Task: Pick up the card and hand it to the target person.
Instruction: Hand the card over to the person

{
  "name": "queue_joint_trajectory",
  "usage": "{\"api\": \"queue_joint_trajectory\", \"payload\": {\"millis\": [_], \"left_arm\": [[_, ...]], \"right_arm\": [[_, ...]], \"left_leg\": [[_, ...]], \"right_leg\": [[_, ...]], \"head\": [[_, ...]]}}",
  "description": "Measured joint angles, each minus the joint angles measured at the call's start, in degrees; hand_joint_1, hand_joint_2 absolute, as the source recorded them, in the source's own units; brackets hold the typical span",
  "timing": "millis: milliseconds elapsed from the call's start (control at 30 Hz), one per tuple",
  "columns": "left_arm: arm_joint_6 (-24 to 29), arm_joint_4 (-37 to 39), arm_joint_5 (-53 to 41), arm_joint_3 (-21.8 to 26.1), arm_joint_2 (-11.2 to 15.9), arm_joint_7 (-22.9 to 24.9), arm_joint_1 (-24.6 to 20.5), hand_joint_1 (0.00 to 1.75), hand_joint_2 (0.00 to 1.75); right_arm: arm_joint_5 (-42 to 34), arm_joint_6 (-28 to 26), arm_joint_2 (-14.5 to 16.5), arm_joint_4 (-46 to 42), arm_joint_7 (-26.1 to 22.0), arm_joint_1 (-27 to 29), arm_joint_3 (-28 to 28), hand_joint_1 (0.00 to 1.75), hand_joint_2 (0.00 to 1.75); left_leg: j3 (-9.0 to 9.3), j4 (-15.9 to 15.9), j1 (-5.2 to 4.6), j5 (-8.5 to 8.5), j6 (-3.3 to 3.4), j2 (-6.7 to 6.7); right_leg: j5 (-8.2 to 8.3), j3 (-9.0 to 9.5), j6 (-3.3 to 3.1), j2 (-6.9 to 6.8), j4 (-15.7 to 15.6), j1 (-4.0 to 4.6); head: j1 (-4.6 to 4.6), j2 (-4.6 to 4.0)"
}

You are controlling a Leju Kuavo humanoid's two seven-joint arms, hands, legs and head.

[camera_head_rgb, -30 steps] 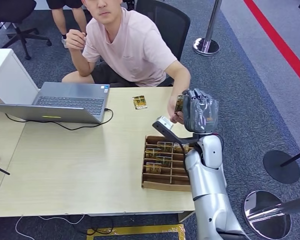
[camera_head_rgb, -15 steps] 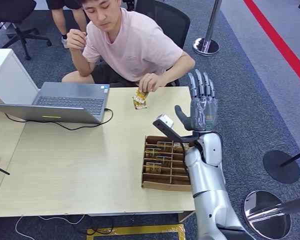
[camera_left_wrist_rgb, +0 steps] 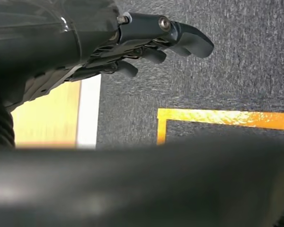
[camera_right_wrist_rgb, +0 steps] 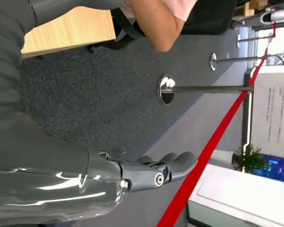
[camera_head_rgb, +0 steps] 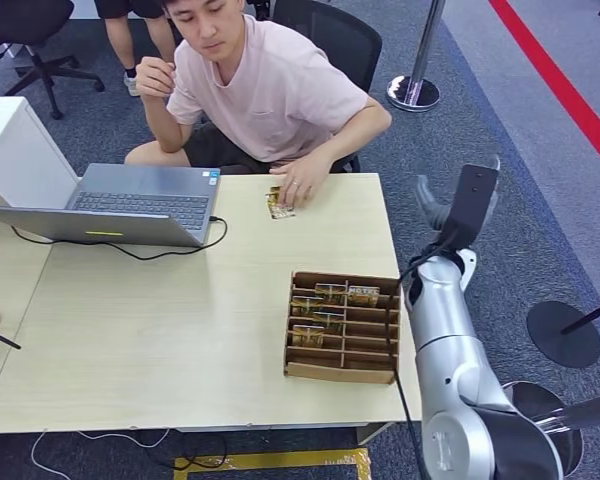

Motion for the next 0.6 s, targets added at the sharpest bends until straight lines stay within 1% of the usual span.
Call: {"api": "queue_joint_trajectory", "payload": {"millis": [167,333,500,600], "left_arm": [[0.25,0.08,0.16,0.01,0.0,0.26,0.19,0.0,0.0],[0.41,0.13,0.38,0.03,0.0,0.6,0.28,0.0,0.0],[0.56,0.13,1.01,0.05,0.0,0.71,0.31,0.0,0.0],[0.68,0.13,1.13,0.05,0.0,0.87,0.3,0.0,0.0]], "right_arm": [[-13.17,4.39,-5.12,0.01,0.33,1.71,0.23,0.0,1.75],[-23.41,8.39,-9.24,1.3,0.19,3.56,-0.69,0.0,1.75],[-33.42,13.51,-12.8,5.66,0.85,5.35,-4.56,0.0,1.75],[-38.17,15.53,-14.43,9.0,2.88,6.36,-7.44,0.0,1.75]], "left_leg": [[-0.01,0.0,0.0,-0.02,0.02,0.0],[0.01,0.0,0.0,-0.02,0.02,0.0],[-0.03,0.0,0.0,-0.01,0.02,-0.06],[-0.02,0.0,0.0,-0.02,0.02,-0.05]], "right_leg": [[0.0,-0.01,0.0,0.0,-0.02,0.0],[0.0,-0.02,0.0,0.0,-0.02,0.01],[0.0,-0.02,0.0,-0.1,-0.02,0.01],[-0.01,-0.03,0.01,-0.09,-0.02,0.0]], "head": [[-0.01,0.0],[-0.01,0.0],[0.0,0.0],[0.0,0.0]]}}
